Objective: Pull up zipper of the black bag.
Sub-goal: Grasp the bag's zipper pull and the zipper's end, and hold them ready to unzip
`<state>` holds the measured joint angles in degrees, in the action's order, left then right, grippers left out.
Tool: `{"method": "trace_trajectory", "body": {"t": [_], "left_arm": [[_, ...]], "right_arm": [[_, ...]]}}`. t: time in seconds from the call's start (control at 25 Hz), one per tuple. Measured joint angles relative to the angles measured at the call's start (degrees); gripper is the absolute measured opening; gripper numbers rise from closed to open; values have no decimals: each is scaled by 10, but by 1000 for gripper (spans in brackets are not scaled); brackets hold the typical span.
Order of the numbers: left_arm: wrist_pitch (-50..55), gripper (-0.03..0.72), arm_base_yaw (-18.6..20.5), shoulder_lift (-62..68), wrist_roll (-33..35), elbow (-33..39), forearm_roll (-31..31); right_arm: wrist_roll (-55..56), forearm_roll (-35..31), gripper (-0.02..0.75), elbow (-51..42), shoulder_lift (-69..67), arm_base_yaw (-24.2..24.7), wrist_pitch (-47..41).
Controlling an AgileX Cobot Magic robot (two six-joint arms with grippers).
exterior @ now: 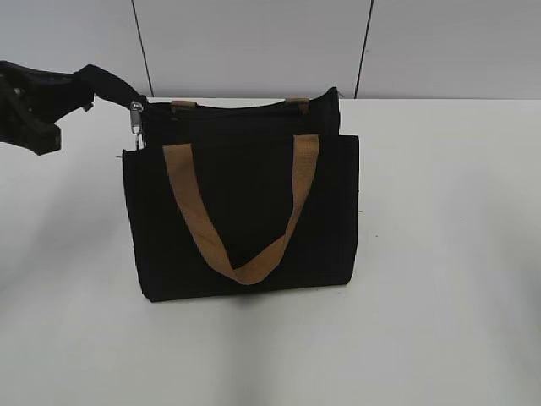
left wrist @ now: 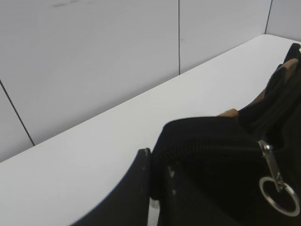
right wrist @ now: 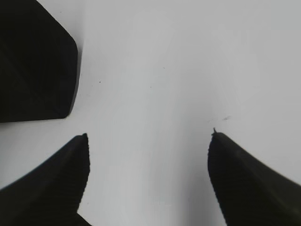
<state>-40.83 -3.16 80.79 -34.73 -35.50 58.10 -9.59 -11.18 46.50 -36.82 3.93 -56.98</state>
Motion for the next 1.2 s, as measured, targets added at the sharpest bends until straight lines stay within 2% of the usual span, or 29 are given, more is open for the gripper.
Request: {"method": "trace_trajectory", "body": {"t": [0.16,0.32,0.44,0.64,0.72,0.8,0.92,1.2], "left_arm": [[-4,10,0,0,-4,-1,-4],[-8,10,0,0,-6,-2,-5],[-8,10,0,0,-6,-2,-9],[-8,10,0,10,-6,-3,-17],[-8,10,0,15,-6,-7,-17],[-8,9,0,15,-6,-13,-19],[-9,9,0,15,-6,-19,-22],[-19,9,0,15,-9,-20,-25]], "right_arm": [[-4,1,592,44,-76,-31,-5],[35,29,592,80,-168,-104,-16],[105,81,592,112,-225,-187,-14],[259,181,592,190,-341,-359,-12],[299,194,592,234,-392,-412,-9],[325,191,592,283,-449,-457,-4],[333,141,580,369,-527,-496,16],[289,23,459,515,-666,-509,31]]}}
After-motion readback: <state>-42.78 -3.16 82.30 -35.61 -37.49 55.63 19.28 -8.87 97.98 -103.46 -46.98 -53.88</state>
